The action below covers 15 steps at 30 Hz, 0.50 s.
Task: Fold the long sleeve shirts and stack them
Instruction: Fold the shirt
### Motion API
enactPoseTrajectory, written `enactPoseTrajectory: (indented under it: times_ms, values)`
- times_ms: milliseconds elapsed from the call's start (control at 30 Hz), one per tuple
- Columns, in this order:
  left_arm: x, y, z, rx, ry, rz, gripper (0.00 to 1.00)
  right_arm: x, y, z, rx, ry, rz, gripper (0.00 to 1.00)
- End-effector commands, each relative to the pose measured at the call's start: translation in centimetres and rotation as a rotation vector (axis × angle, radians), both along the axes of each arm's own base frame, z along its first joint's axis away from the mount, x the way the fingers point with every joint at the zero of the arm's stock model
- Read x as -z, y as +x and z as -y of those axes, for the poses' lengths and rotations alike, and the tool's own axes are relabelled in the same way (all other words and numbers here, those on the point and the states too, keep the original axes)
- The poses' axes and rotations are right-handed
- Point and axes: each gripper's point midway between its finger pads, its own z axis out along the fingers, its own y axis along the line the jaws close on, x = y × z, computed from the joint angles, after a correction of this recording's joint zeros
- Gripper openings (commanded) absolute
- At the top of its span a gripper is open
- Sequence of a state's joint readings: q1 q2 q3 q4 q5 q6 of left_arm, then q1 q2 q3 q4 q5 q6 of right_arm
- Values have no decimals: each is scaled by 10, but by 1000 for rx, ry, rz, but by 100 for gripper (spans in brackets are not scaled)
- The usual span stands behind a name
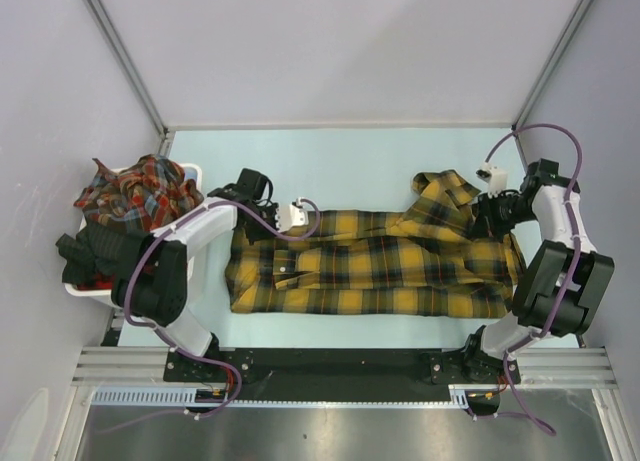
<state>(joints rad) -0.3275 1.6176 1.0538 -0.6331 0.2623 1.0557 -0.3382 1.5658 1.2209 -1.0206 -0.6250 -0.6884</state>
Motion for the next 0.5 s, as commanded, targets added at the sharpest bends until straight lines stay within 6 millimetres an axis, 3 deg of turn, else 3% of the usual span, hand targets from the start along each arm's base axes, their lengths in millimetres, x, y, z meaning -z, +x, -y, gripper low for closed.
enactPoseTrajectory:
  times_ms: [0,67,100,133,167,233,267,333,467]
  values:
    - [-1,10,2,-17,-7,30,6,-9,-20,-18,-105,-22,10,0]
    - [-8,14,6,-21,-31,38,17,-9,-34,-28,-163,-11,-22,2]
    - [-16,16,10,-31,-55,43,21,-13,-34,-29,-192,-10,-12,9]
    - [-24,17,14,-43,-93,34,26,-17,-34,-29,-192,4,-12,28]
    - [-41,20,23,-36,-163,25,35,-24,-34,-29,-178,39,-10,37]
    - [-70,31,35,-42,-239,54,41,-37,-13,-7,-74,69,15,55]
    - [-79,32,45,-25,-281,55,47,-42,-2,0,-35,97,25,57]
    - [-96,44,61,-32,-324,70,50,-46,25,22,69,129,15,63]
    - [-113,62,88,-58,-387,54,52,-47,79,54,237,150,65,68]
